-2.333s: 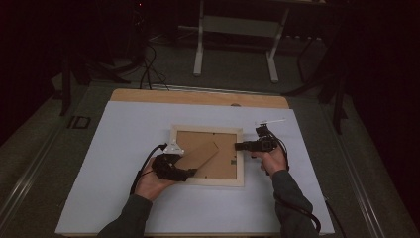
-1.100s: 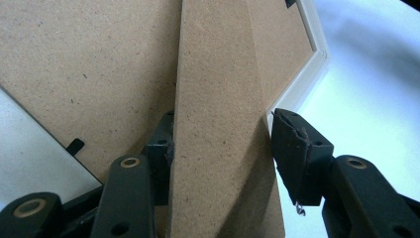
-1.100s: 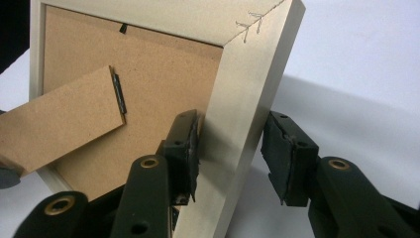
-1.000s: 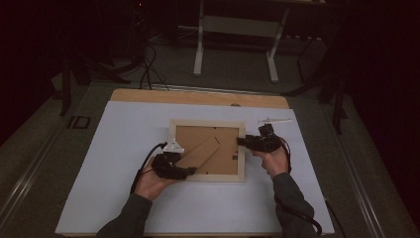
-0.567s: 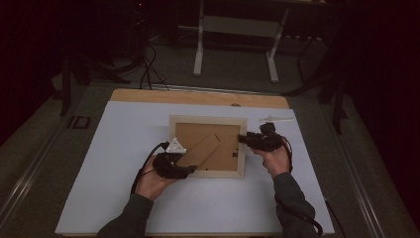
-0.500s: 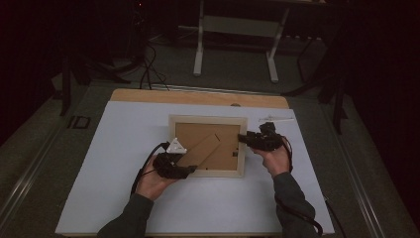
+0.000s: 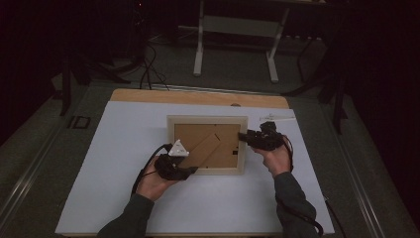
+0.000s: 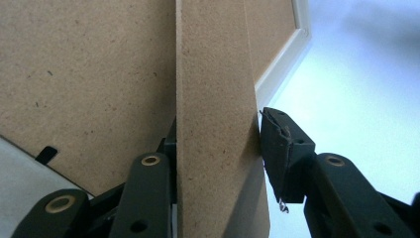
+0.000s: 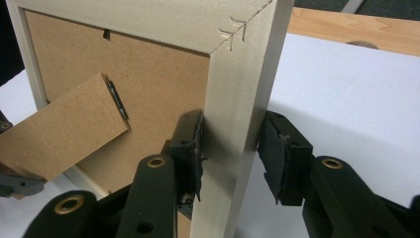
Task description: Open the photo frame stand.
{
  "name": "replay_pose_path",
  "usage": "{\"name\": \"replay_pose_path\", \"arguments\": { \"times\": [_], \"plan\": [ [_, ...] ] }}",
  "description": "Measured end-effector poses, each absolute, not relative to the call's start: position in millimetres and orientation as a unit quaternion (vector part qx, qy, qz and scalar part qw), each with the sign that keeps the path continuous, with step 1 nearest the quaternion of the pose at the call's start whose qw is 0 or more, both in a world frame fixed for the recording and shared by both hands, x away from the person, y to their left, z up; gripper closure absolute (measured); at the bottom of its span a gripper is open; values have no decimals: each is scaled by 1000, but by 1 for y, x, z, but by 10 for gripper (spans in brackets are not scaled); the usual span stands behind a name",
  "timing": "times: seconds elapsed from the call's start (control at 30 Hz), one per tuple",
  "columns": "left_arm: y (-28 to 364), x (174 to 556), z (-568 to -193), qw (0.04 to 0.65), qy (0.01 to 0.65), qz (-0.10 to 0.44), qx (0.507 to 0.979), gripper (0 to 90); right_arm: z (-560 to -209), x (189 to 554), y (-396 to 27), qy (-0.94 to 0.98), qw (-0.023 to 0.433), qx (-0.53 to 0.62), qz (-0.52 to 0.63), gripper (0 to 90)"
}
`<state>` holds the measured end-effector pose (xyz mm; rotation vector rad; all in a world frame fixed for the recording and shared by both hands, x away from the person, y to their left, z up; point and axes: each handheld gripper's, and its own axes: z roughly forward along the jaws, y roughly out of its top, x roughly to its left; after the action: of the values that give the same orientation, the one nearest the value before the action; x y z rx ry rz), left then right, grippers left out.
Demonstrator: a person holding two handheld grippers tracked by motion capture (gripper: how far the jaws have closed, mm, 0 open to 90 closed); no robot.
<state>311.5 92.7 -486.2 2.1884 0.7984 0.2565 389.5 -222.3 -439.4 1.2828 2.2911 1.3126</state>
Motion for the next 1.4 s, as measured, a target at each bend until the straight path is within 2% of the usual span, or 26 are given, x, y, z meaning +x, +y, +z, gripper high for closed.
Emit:
{"name": "replay_pose_path", "arguments": {
  "times": [0.13, 0.2, 0.4, 0.63, 0.9, 1.4],
  "plan": [
    [93, 311, -486, 388, 306, 105, 863, 607, -438, 391, -224, 781, 96, 428, 444, 600],
    [93, 311, -486, 388, 303, 108, 864, 607, -438, 392, -224, 786, 87, 421, 443, 552],
    [92, 310, -486, 387, 298, 115, 865, 607, -445, 397, -222, 802, 64, 408, 431, 484],
    [91, 309, -486, 385, 293, 120, 867, 610, -455, 400, -218, 813, 37, 393, 428, 439],
    [91, 309, -486, 378, 294, 128, 869, 614, -454, 396, -220, 814, 34, 378, 439, 488],
    [91, 308, -484, 373, 300, 156, 864, 627, -448, 388, -217, 814, 80, 363, 446, 529]
  ]
}}
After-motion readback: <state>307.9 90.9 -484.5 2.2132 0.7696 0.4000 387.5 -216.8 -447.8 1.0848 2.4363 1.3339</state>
